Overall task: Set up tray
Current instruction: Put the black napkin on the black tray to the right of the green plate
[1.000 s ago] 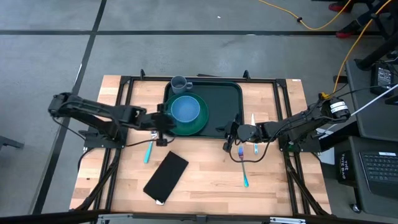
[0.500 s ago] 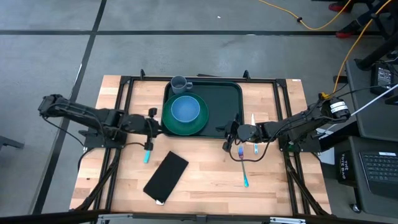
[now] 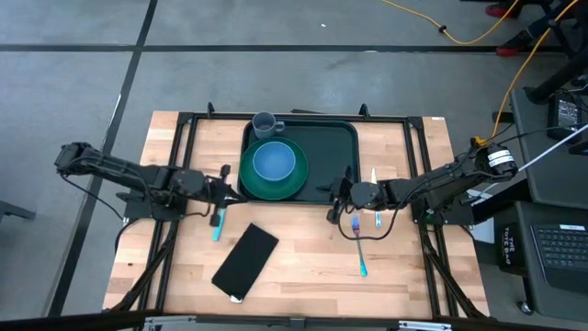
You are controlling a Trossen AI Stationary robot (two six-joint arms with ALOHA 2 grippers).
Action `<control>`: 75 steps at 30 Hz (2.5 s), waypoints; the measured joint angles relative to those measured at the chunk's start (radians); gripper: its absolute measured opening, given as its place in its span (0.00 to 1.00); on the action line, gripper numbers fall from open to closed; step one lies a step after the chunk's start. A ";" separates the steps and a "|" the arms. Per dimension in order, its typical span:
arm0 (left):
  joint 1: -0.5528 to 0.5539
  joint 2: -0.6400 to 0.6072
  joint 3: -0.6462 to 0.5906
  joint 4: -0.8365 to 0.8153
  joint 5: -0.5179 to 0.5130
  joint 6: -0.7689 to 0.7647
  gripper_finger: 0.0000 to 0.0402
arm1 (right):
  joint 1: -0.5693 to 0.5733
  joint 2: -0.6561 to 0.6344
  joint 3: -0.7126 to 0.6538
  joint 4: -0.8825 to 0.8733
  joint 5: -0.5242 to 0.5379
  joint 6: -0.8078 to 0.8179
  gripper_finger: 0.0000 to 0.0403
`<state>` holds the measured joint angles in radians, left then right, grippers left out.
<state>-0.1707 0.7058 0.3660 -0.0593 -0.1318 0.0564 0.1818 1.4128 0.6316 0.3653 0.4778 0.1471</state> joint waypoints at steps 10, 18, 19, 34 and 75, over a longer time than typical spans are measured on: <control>-0.120 0.041 0.014 -0.003 -0.054 -0.236 0.00 | 0.000 0.000 0.003 -0.028 0.000 0.006 0.03; -0.294 0.172 0.146 -0.172 -0.197 -0.510 0.00 | 0.005 0.000 0.003 -0.035 -0.019 0.006 0.03; -0.316 0.199 0.169 -0.200 -0.197 -0.554 0.00 | 0.005 0.000 0.003 -0.038 -0.032 0.007 0.04; -0.587 0.525 0.472 -0.572 -0.051 -1.374 0.01 | 0.005 0.000 0.002 -0.047 -0.043 -0.027 0.07; -0.747 0.706 0.445 -0.483 0.033 -2.038 0.42 | -0.018 0.000 0.002 -0.033 -0.044 -0.126 0.07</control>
<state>-0.9181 1.4117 0.8111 -0.5422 -0.0983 -1.9813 0.1635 1.4128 0.6334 0.3321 0.4339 0.0212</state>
